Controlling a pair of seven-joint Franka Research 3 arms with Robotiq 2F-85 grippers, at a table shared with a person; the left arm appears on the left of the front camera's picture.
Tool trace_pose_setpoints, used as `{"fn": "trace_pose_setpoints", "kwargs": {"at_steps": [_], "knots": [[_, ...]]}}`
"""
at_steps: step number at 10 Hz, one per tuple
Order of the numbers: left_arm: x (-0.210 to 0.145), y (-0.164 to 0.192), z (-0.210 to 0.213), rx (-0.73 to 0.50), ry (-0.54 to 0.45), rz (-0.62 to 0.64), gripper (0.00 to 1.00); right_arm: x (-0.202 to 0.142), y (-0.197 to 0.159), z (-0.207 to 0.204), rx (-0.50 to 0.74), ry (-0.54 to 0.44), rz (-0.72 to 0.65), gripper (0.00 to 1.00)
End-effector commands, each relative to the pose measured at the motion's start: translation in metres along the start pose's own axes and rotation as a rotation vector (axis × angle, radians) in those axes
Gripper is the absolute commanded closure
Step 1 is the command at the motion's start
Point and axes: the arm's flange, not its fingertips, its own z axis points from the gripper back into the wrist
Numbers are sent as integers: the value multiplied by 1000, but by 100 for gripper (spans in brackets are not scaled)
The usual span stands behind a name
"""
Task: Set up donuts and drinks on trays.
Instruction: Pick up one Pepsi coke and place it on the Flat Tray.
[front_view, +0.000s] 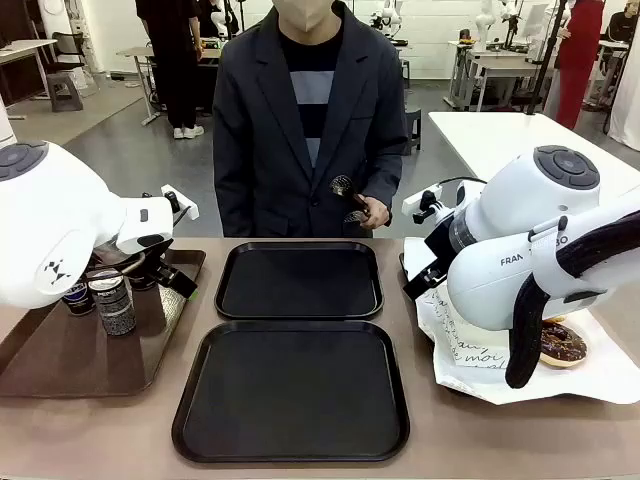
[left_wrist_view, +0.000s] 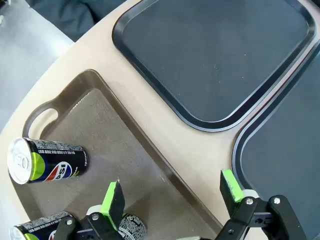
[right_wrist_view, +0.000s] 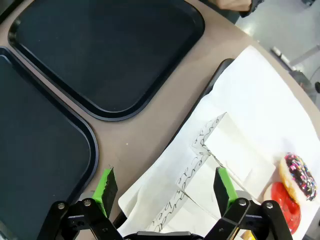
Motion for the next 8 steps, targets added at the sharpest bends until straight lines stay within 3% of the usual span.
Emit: {"fn": "trace_pose_setpoints", "kwargs": {"at_steps": [1,8], "knots": [[0,0,0,0,0,0,0,0,0,0,0,0,0,0],[0,0,0,0,0,0,0,0,0,0,0,0,0,0]]}}
